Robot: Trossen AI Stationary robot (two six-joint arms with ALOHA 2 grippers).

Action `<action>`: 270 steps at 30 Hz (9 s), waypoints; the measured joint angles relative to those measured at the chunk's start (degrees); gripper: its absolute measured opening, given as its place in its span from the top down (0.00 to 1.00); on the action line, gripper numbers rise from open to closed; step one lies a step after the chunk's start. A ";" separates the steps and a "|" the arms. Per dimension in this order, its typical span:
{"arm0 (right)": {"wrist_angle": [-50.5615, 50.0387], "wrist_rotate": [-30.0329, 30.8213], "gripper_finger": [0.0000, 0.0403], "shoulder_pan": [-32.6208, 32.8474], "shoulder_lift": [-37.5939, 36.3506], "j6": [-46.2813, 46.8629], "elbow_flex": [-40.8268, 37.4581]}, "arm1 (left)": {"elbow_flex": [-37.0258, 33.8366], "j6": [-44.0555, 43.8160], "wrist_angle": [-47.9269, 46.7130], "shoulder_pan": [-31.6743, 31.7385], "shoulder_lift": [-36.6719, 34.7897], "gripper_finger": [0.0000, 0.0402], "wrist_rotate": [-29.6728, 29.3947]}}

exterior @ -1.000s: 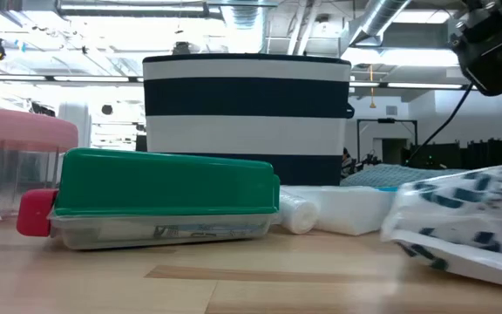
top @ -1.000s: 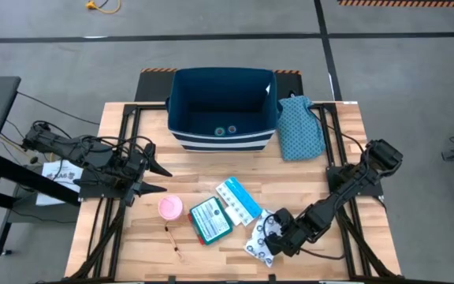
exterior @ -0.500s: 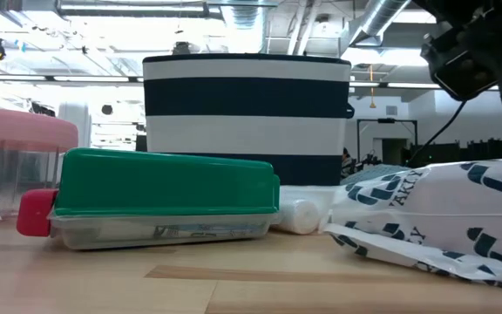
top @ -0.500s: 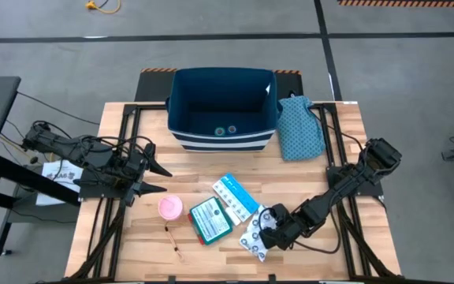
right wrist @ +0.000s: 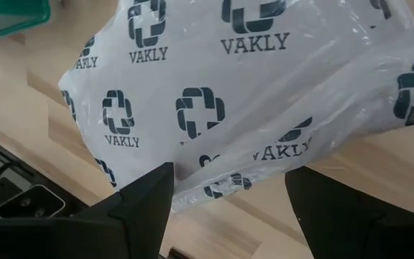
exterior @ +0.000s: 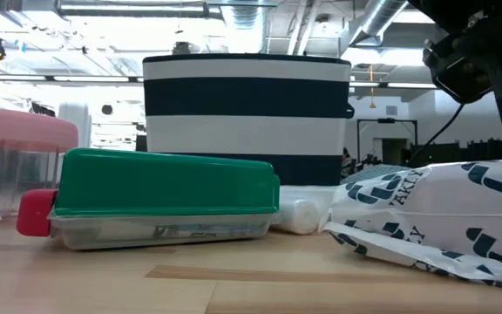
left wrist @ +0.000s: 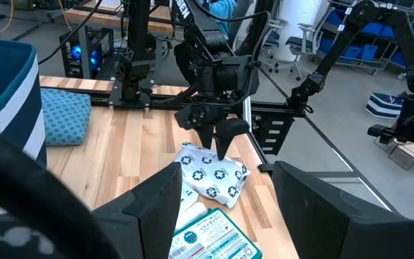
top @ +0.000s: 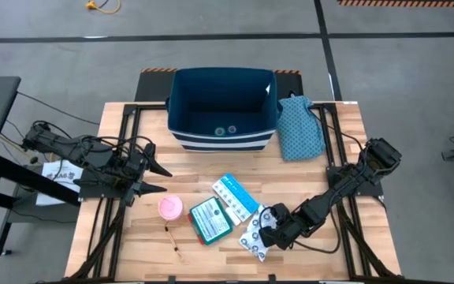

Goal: Pick & place medical supplies in basket/bin
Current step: Put the mailer bag into the bin, then put the white gauze into the bin

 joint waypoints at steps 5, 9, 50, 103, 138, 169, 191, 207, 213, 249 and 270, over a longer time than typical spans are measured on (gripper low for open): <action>-0.02 -0.17 0.36 0.00 0.00 4.00 0.00 | 0.00 0.00 0.00 -0.02 0.00 0.48 0.01; -0.03 -0.50 0.42 0.00 0.00 6.97 0.02 | 0.00 0.00 0.00 -0.01 0.00 0.48 0.01; -7.85 -3.01 1.00 0.11 -3.06 14.35 4.20 | 0.00 2.49 -0.07 0.00 0.00 0.48 0.03; -2.53 -6.99 0.81 -3.26 8.72 17.74 6.21 | 0.00 2.47 -1.60 -0.02 0.00 0.48 4.18; -6.51 2.26 1.00 -6.94 -12.05 4.75 6.75 | 0.00 3.14 -2.16 -0.02 0.00 0.48 4.01; -11.00 -11.93 1.00 -62.67 -12.18 -79.42 43.01 | 0.00 -3.75 0.25 0.00 -0.04 0.48 -15.36; -49.61 -13.21 1.00 -74.08 22.91 -117.51 73.25 | 0.00 -6.34 0.44 0.00 -0.04 0.48 -25.96; -60.44 -6.56 1.00 -73.17 33.88 -120.39 73.24 | 0.00 -7.48 0.32 -0.02 -0.04 0.48 -26.81; -58.77 -4.21 1.00 -71.97 33.59 -120.76 73.24 | 0.00 -7.50 0.26 0.00 -0.03 0.48 -26.81; -58.23 -1.16 0.61 -69.94 33.38 -120.79 73.23 | 0.00 -7.50 0.26 0.00 -0.03 0.48 -25.26; -58.23 -1.18 0.48 -69.96 33.38 -120.29 73.22 | -0.01 -5.63 -0.57 0.00 0.00 0.48 -28.78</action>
